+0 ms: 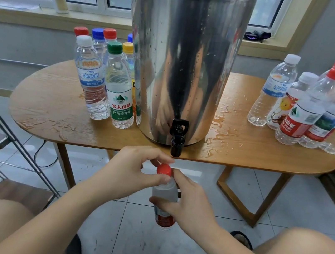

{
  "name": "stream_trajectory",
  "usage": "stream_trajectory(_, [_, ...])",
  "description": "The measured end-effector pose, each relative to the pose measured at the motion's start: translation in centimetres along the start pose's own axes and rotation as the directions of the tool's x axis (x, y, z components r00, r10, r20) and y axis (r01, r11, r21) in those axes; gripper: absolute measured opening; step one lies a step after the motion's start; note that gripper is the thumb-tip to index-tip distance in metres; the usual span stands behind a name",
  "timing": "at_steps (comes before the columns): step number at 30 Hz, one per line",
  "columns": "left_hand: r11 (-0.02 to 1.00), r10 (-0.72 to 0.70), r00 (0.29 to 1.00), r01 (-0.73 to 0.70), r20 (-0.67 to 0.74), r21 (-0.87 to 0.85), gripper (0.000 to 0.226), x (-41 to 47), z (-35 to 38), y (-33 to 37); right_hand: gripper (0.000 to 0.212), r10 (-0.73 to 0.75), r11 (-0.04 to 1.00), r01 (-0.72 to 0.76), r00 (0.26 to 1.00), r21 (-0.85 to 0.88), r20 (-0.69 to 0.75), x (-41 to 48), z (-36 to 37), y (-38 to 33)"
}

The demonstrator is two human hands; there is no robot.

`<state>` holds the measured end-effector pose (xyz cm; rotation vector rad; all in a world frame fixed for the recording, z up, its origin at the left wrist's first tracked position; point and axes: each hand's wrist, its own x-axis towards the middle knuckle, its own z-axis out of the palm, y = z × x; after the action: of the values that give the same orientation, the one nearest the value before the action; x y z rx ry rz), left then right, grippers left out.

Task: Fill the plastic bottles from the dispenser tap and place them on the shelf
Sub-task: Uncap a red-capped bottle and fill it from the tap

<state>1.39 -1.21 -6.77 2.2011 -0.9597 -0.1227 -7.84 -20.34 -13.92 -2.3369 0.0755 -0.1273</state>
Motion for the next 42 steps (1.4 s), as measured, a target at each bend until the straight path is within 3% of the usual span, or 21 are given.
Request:
stream_trajectory(4, [0.995, 0.007, 0.994, 0.003, -0.110, 0.096, 0.032, 0.0, 0.6, 0.2, 0.069, 0.002, 0.999, -0.001, 1.000, -0.043, 0.010, 0.1, -0.2, -0.2])
stream_trajectory(11, [0.985, 0.029, 1.000, -0.026, -0.013, 0.169, 0.021, 0.2, 0.9, 0.1, 0.065, -0.001, 0.998, 0.000, 1.000, -0.058, -0.016, -0.1, -0.1, 0.3])
stream_trajectory(19, [0.987, 0.092, 0.991, -0.103, 0.097, 0.126, 0.035, 0.2, 0.4, -0.1, 0.073, 0.002, 0.999, -0.004, 0.999, -0.048, -0.038, 0.3, 0.0, 0.4])
stream_trajectory(22, [0.989, 0.071, 0.996, -0.076, 0.046, 0.131, 0.034, 0.1, 0.0, 0.0, 0.065, 0.002, 1.000, -0.003, 1.000, -0.019, -0.029, 0.4, -0.1, 0.4])
stream_trajectory(25, [0.987, 0.019, 1.000, -0.016, -0.016, 0.159, 0.049, 0.0, 0.1, 0.3, 0.063, -0.002, 0.999, 0.003, 1.000, -0.046, 0.003, 0.5, -0.1, 0.2])
stream_trajectory(29, [0.978, 0.002, 1.000, 0.000, -0.009, 0.211, 0.024, 0.2, 0.6, 0.9, 0.059, -0.009, 0.995, 0.011, 1.000, -0.098, 0.022, 0.2, 0.0, 0.2])
stream_trajectory(31, [0.981, -0.001, 1.000, -0.002, 0.018, 0.194, 0.018, 0.1, 0.9, 0.9, 0.059, 0.000, 0.996, 0.001, 1.000, -0.091, 0.014, 0.1, 0.1, 0.3])
stream_trajectory(37, [0.986, 0.004, 0.999, -0.012, 0.047, 0.168, 0.025, 0.0, 1.3, 1.0, 0.067, -0.002, 0.995, 0.000, 1.000, -0.100, -0.012, 0.1, 0.0, 0.5])
stream_trajectory(42, [1.000, 0.017, 0.997, -0.016, -0.076, 0.020, 0.029, -0.6, 0.6, 0.4, 0.067, -0.017, 1.000, 0.017, 1.000, -0.021, -0.018, 0.2, -0.4, 0.1])
